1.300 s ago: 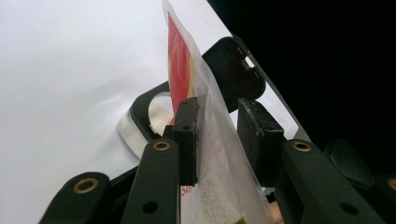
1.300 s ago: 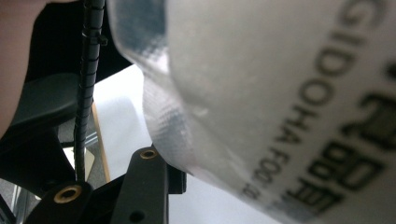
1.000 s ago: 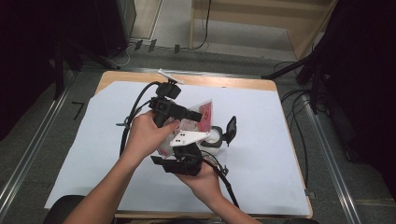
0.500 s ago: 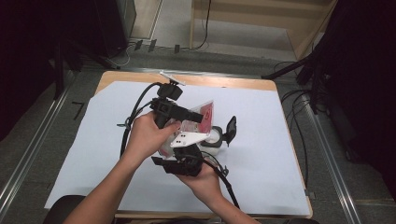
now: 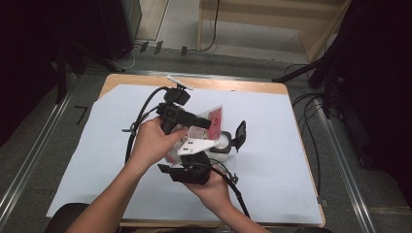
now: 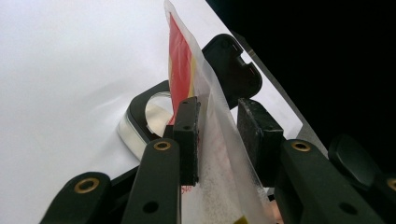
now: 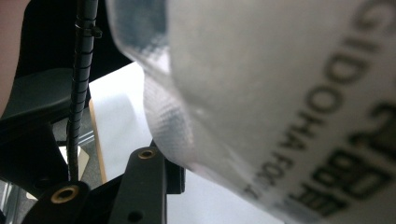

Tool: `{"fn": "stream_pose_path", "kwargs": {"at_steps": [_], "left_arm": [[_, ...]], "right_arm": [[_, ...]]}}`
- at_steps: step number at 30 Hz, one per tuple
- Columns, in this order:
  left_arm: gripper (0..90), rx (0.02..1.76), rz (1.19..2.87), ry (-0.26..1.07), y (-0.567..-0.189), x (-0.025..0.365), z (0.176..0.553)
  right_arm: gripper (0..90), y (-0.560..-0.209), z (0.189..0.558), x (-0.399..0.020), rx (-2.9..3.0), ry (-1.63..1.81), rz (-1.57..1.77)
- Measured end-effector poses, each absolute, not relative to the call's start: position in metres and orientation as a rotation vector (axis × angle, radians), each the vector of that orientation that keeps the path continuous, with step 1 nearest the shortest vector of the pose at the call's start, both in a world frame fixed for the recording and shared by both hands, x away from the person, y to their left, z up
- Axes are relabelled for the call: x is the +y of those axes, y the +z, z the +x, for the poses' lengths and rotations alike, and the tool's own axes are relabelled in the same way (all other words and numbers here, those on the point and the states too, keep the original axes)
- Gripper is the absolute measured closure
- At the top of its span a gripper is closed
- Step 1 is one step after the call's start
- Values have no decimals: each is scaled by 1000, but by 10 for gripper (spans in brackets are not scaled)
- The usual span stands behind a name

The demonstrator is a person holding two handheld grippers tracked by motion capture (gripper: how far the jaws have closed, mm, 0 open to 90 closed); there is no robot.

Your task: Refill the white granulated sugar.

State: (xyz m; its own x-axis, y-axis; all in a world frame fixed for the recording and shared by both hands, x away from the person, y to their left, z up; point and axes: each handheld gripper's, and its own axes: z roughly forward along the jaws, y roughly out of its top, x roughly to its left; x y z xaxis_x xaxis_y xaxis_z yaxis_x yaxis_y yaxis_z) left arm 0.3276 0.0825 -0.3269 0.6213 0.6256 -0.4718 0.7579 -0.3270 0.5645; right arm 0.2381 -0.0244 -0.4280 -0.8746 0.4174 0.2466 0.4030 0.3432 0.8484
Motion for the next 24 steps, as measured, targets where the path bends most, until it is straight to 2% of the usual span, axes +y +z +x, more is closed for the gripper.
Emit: {"fn": "stream_pose_path", "kwargs": {"at_steps": [24], "left_arm": [[701, 1082, 2126, -290, -334, 87, 328]], "right_arm": [[556, -441, 234, -21, 2551, 1600, 748]]}}
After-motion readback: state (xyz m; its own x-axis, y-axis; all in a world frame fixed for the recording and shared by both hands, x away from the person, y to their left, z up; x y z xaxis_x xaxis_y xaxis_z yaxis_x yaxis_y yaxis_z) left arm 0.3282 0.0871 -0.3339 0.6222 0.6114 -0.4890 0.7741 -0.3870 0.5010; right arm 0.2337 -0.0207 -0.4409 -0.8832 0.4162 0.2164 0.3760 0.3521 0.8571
